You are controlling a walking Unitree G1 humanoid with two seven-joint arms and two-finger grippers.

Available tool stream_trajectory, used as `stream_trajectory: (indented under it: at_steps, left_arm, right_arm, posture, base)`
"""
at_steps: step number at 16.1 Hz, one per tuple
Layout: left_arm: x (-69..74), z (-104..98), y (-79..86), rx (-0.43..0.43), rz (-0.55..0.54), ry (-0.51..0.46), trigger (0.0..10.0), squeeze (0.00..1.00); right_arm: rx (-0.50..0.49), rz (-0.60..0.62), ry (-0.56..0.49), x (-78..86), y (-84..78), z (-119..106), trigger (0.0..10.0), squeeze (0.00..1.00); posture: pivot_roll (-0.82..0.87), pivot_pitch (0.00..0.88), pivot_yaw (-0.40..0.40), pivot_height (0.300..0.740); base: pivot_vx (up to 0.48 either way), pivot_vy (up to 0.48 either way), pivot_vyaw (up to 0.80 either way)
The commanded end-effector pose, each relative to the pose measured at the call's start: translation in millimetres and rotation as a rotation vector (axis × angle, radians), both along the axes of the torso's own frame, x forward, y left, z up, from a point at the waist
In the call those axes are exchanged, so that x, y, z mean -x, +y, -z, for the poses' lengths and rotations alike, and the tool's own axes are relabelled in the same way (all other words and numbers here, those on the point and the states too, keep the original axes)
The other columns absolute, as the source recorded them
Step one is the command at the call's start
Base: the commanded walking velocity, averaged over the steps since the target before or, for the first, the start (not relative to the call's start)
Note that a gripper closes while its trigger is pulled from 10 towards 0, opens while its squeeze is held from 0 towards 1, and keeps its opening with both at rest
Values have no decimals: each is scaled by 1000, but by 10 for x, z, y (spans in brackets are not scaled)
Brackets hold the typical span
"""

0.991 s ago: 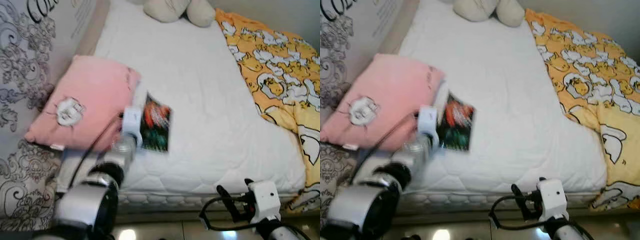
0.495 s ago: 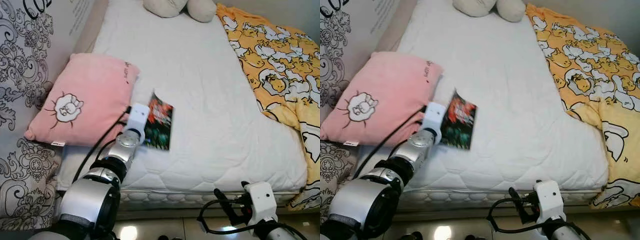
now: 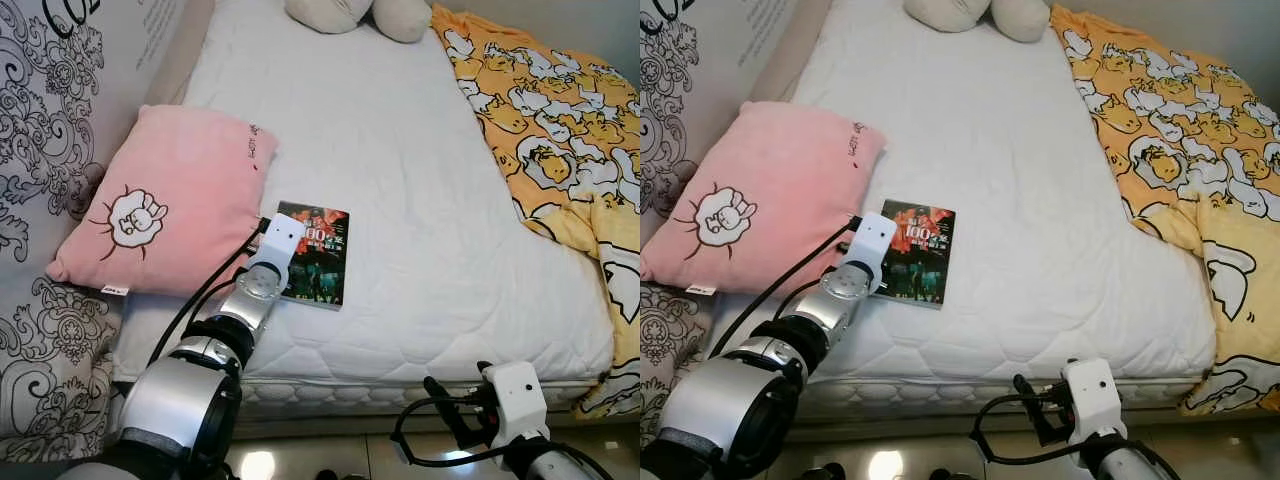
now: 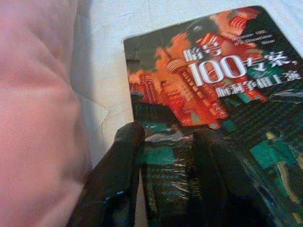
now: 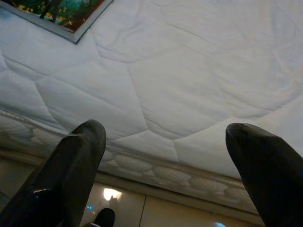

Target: Clean up the room

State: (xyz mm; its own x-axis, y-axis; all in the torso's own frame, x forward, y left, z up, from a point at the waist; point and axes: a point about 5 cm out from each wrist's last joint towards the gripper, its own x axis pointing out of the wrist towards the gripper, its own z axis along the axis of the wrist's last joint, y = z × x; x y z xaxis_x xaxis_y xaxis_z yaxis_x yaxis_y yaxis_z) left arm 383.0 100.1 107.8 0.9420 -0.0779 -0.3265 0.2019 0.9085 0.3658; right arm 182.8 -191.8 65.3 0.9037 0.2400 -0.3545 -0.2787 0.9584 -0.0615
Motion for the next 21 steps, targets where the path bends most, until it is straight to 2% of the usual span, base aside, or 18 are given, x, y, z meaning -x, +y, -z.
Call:
stream_trajectory:
  at_steps: [1, 3, 5, 6, 7, 8, 9, 10, 11, 12, 13, 15, 16, 17, 18, 19, 21]
  left_arm:
    - [-8, -29, -70, 6, -10, 0, 10000, 1000]
    - [-1, -8, -22, 23, -68, 1, 10000, 1000]
    - [38, 13, -180, 58, -22, -16, 10000, 1000]
    - [74, 23, -311, 74, 35, -28, 10000, 0]
    - [152, 53, -515, 104, 135, -35, 10000, 0]
    - [261, 73, -711, 177, 237, -48, 10000, 0]
    - [294, 76, -753, 207, 268, -50, 10000, 0]
    - [415, 39, -805, 265, 333, -120, 10000, 0]
    - [506, -26, -785, 301, 354, -207, 10000, 0]
    - [498, -64, -712, 312, 324, -295, 10000, 0]
    - [485, -74, -678, 287, 316, -330, 10000, 0]
    - [350, -185, -665, 196, 273, -403, 10000, 0]
    - [279, -240, -589, 190, 231, -405, 10000, 0]
    - [227, -321, -426, 244, 149, -426, 10000, 0]
    - [241, -335, -308, 244, 104, -455, 10000, 0]
    - [297, -334, -129, 284, 36, -485, 10000, 0]
    - [433, -260, 11, 274, 8, -508, 10000, 0]
  right_arm:
    - [20, 8, 29, 26, -40, 51, 10000, 0]
    - [21, -6, 31, -38, -4, 82, 10000, 0]
    - [15, -1, 9, -133, 10, 90, 10000, 0]
    - [6, 11, -11, -178, 18, 79, 10000, 0]
    - [-10, 26, -38, -231, 36, 65, 10000, 0]
    - [-20, 41, -62, -270, 55, 63, 10000, 0]
    - [-23, 47, -67, -292, 69, 70, 10000, 0]
    - [-34, 72, -84, -331, 64, 83, 10000, 0]
    - [-45, 103, -100, -385, 51, 92, 10000, 0]
    - [-54, 148, -136, -510, 48, 74, 10000, 0]
    - [-59, 175, -161, -591, 57, 57, 10000, 0]
    - [-65, 232, -237, -731, 61, -52, 10000, 0]
    - [-73, 240, -258, -784, 76, -96, 10000, 0]
    - [-85, 233, -267, -818, 84, -124, 10000, 0]
    - [-94, 246, -261, -818, 53, -106, 10000, 0]
    - [-116, 282, -247, -811, -12, -65, 10000, 0]
    - [-122, 313, -241, -825, -58, -22, 10000, 0]
  posture:
    - [-93, 187, -173, 740]
    - [-74, 164, -163, 740]
    - [-42, 130, -142, 740]
    - [-16, 109, -134, 740]
    - [14, 85, -122, 740]
    - [35, 56, -107, 740]
    - [41, 48, -102, 740]
    - [62, 8, -83, 740]
    - [77, 0, -66, 740]
    - [87, 0, -49, 740]
    - [87, 0, -47, 740]
    - [60, 0, -38, 740]
    - [51, 0, -31, 740]
    - [51, 0, -27, 740]
    - [54, 0, -23, 740]
    - [60, 0, -19, 740]
    - [99, 0, -24, 740]
  base:
    - [0, 0, 0]
    - [0, 0, 0]
    - [0, 0, 0]
    - [0, 0, 0]
    - [0, 0, 0]
    - [0, 0, 0]
    - [0, 0, 0]
    - [0, 0, 0]
    - [0, 0, 0]
    - [0, 0, 0]
    - [0, 0, 0]
    - [0, 0, 0]
    - [0, 0, 0]
    - [0, 0, 0]
    - [0, 0, 0]
    - [0, 0, 0]
    - [0, 0, 0]
